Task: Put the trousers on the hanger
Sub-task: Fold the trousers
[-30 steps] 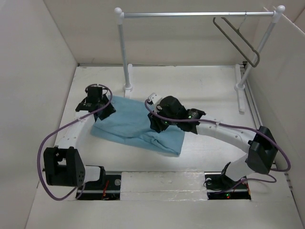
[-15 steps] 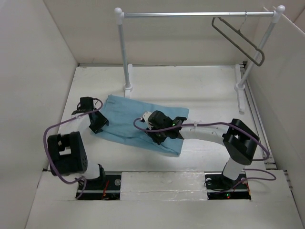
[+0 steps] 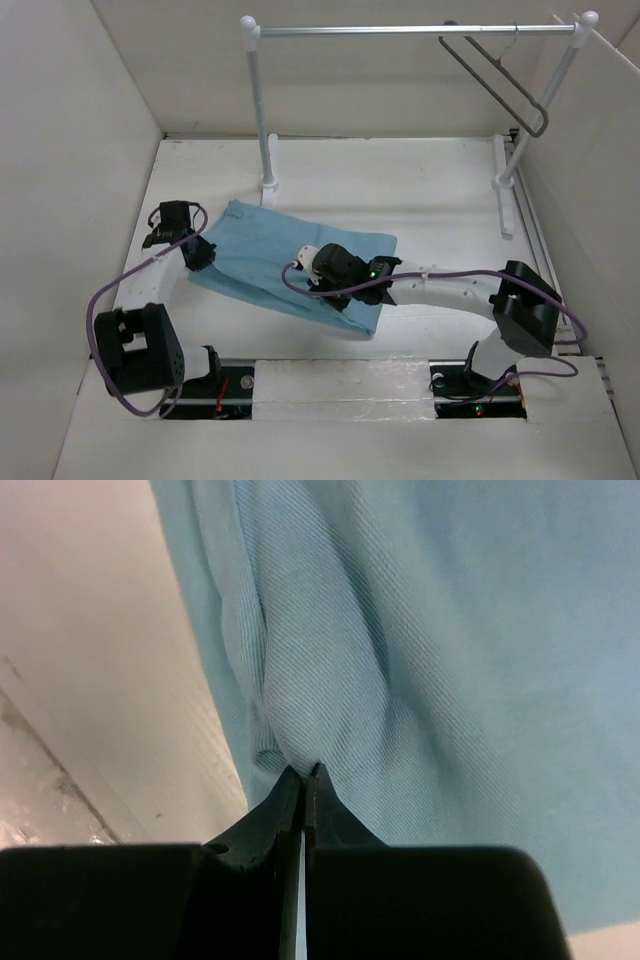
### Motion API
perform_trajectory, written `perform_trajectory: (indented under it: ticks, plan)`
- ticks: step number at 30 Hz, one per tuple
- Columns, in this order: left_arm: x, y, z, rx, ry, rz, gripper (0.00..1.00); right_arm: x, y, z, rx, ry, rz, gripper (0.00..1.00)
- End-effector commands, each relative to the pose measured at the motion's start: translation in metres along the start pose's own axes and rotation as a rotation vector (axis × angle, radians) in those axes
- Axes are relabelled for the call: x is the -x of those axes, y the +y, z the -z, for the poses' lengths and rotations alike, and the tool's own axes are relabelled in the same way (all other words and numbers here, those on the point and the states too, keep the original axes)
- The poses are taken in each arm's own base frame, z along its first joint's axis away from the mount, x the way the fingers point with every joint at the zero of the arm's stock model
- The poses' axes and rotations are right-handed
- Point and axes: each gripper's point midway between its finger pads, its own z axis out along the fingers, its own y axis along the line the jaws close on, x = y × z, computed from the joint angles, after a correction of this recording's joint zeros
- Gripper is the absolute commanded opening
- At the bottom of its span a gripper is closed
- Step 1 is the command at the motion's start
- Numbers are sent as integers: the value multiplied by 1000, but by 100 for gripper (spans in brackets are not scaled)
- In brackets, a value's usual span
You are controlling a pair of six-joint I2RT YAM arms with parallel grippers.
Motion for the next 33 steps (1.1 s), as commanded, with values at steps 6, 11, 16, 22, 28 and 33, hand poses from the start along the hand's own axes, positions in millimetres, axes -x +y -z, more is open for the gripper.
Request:
perform_trajectory:
  ticks: [6,11,16,22,28,33]
  plan:
    - [8,26,31,122,-15,111,23,-49,25,-5,110,150,20,63]
    - [49,-62,87,-190,-146,-13,27,-31,-2,29,56,83,-16,73]
    - [5,-138,113,-563,-82,-221,8,-19,-60,48,-44,-18,-112,27]
    - [-36,-163,78,-768,72,-258,0,-37,-168,-4,-199,26,-228,0]
    - [-31,-151,37,-618,71,-277,0,-10,-238,-44,-233,-19,-248,0]
    - [-22,-141,47,-564,20,-282,0,40,-244,-11,-247,-91,-194,4]
